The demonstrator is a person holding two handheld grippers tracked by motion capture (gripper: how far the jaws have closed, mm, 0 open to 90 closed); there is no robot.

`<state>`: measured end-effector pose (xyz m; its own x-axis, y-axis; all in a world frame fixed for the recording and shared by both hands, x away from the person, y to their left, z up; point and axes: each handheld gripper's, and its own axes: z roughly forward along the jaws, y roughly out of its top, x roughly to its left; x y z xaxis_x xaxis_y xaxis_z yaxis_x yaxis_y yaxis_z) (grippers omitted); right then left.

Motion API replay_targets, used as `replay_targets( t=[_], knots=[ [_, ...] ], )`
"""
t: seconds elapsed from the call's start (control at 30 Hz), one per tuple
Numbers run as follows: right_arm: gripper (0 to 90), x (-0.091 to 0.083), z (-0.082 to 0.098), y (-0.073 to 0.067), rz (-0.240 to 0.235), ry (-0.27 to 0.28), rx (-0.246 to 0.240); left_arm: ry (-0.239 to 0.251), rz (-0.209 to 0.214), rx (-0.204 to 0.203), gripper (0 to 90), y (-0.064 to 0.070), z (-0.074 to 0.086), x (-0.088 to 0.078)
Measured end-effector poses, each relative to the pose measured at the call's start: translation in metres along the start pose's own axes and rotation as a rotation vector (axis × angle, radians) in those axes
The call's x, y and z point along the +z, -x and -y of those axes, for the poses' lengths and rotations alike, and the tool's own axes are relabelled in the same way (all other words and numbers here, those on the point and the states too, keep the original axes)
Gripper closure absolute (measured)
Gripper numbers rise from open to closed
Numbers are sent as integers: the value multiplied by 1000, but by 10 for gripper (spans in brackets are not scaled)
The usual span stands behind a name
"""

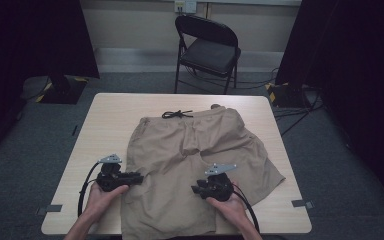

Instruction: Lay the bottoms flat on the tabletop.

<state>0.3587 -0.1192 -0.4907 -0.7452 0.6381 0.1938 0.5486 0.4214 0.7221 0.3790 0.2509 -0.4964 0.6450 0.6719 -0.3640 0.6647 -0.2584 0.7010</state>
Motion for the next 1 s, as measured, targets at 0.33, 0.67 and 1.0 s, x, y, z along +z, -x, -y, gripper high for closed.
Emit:
replay_targets(
  t=[0.33, 0.67, 1.0],
  knots=[
    [641, 5, 5, -21, -38, -7, -31, 29, -41, 2, 641, -9, 3, -5],
    [643, 13, 5, -39, -85, -2, -48, 69, -70, 2, 639, -24, 13, -20],
    [648, 28, 0, -62, -124, 5, -77, 79, -127, -7, 629, -38, 16, -33]
  ],
)
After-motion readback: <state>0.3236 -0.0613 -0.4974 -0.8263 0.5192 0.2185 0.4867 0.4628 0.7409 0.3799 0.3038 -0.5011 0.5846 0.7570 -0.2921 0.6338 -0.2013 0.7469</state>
